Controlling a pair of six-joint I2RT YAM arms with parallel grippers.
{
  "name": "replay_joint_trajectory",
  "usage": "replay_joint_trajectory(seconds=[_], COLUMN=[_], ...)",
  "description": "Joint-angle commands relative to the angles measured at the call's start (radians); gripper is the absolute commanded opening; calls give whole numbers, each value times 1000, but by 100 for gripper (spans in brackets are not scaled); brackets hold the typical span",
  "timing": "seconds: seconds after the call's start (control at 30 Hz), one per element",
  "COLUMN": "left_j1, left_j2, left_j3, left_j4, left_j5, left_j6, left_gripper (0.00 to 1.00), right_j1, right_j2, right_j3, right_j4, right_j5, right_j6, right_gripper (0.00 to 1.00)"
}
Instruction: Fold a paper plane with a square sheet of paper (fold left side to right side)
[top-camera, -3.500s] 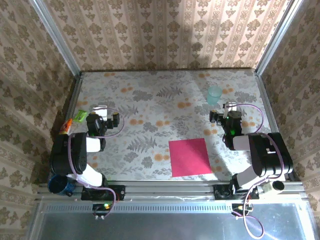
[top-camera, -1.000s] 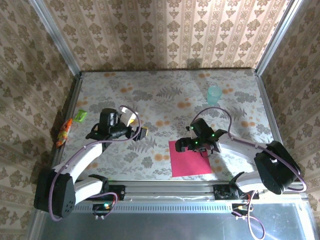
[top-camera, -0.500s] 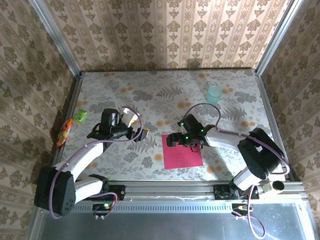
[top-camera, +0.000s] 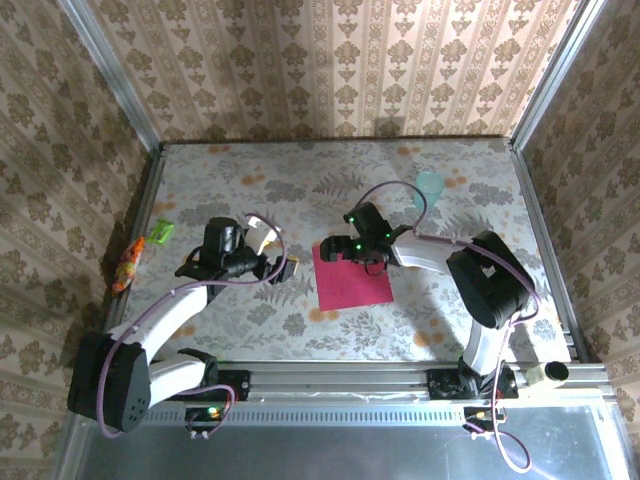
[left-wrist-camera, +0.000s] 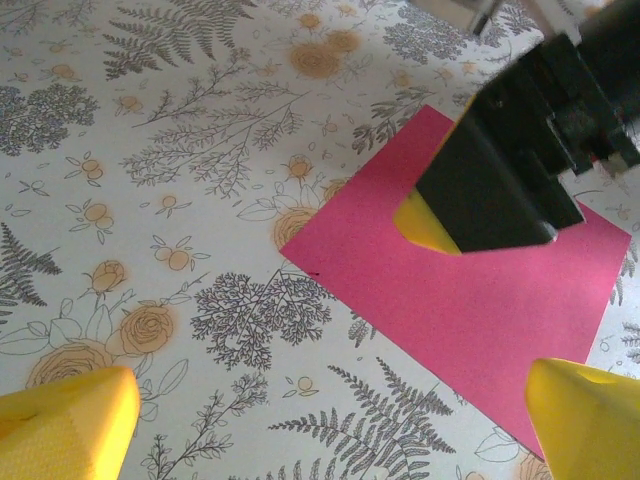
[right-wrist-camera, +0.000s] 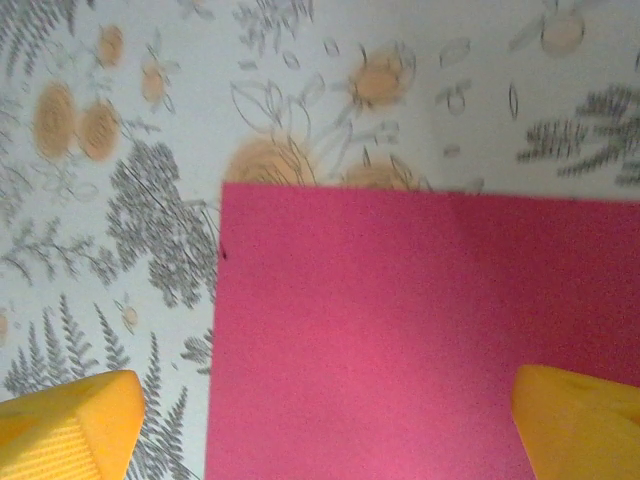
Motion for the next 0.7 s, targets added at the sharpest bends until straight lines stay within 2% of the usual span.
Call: replay_joint_trajectory(seconds=[0.0, 0.13, 0.23, 0.33, 0.5, 0.67], left_j1=[-9, -10, -36, -122, -278, -399], left_j2=[4, -5, -7, -5, 38, 165], left_j3=[10, 12, 28, 61, -13, -35], left_j4=[3, 20, 12, -19, 147, 234], left_j5=[-3, 0, -14, -42, -149, -231], left_j6=[15, -25, -66, -85, -194, -257], left_gripper=[100, 100, 100, 97, 90, 73], right_j1=[-24, -100, -137, -148, -153, -153], right_j2=[-63, -114, -97, -69, -13, 42], right_j3=[22, -13, 12, 48, 99, 144], right_j4=[-49, -88, -185, -239, -262, -278], right_j5=[21, 49, 82, 115, 116, 103], right_j6=[-57, -91, -157, -219, -254, -261], right_gripper=[96, 96, 96, 96, 91, 88])
